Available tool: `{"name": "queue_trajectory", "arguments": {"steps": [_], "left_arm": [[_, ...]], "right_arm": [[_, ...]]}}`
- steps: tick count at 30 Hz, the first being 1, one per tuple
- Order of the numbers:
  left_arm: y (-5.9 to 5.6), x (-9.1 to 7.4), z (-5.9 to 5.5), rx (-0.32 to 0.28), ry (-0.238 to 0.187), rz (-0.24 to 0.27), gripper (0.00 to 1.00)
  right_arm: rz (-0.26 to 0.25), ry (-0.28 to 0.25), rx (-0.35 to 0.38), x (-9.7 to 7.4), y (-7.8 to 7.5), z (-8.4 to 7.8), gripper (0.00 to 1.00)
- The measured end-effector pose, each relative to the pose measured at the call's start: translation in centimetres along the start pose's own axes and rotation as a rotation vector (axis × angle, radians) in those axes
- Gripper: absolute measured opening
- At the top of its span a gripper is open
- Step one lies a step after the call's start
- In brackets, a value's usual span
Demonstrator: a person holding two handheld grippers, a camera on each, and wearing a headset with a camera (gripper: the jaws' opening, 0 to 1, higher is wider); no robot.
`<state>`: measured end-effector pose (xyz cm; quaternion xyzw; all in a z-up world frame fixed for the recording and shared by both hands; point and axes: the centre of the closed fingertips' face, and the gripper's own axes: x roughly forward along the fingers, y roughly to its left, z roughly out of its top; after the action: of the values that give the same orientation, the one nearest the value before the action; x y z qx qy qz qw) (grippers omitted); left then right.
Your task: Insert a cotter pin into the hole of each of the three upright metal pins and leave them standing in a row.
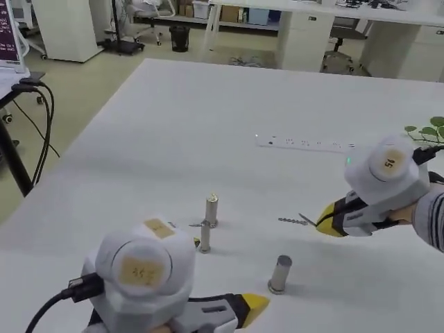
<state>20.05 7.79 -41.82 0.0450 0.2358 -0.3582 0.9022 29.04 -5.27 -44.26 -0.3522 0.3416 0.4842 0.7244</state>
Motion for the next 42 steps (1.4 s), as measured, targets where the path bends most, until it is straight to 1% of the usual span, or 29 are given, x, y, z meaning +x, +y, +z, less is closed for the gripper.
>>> {"name": "queue_trajectory", "arguments": {"steps": [1,5,10,12,16,20,22,24,27,29,34,38,39,42], "left_arm": [[-0.2,-0.1,0.1,0.000,0.002,-0.007,0.69],[-1.1,-0.3,0.6,0.005,0.013,-0.033,0.63],[-1.8,-0.3,1.5,0.001,0.009,-0.057,0.60],[-1.9,-0.3,1.7,-0.004,0.009,-0.058,0.60],[-2.6,-0.3,2.4,-0.036,0.007,-0.082,0.59],[-3.1,-0.2,3.0,-0.058,0.002,-0.104,0.53],[-3.3,-0.1,3.3,-0.084,0.001,-0.116,0.50],[-3.5,0.1,3.4,-0.093,0.006,-0.124,0.50],[-3.9,0.2,3.6,-0.126,0.008,-0.142,0.46],[-4.1,0.3,3.8,-0.153,0.002,-0.151,0.44],[-4.5,0.5,4.1,-0.211,-0.002,-0.174,0.37],[-4.8,0.6,4.6,-0.252,-0.016,-0.193,0.32],[-4.9,0.6,4.7,-0.266,-0.021,-0.202,0.32],[-5.0,0.7,4.9,-0.288,-0.024,-0.206,0.31]], "right_arm": [[-0.005,-0.004,-0.012,-0.3,0.2,-0.1,0.00],[-0.010,-0.013,-0.017,-1.2,0.8,-0.2,0.00],[-0.021,-0.038,-0.067,-2.4,1.8,0.0,0.00],[-0.026,-0.050,-0.079,-2.9,2.1,0.1,0.00],[-0.030,-0.064,-0.097,-3.7,2.9,0.3,0.00],[-0.022,-0.081,-0.129,-4.3,4.0,0.5,0.00],[-0.021,-0.089,-0.150,-4.5,4.6,0.7,0.00],[-0.018,-0.101,-0.166,-4.7,5.1,1.0,0.00],[-0.017,-0.121,-0.188,-4.9,5.7,1.5,0.00],[-0.018,-0.135,-0.193,-5.0,6.1,2.0,0.00],[-0.011,-0.168,-0.241,-5.2,7.4,3.4,0.00],[-0.001,-0.185,-0.298,-5.3,8.4,4.5,0.00],[0.004,-0.188,-0.314,-5.3,8.8,4.8,0.00],[0.011,-0.196,-0.347,-5.4,9.3,5.3,0.00]]}}
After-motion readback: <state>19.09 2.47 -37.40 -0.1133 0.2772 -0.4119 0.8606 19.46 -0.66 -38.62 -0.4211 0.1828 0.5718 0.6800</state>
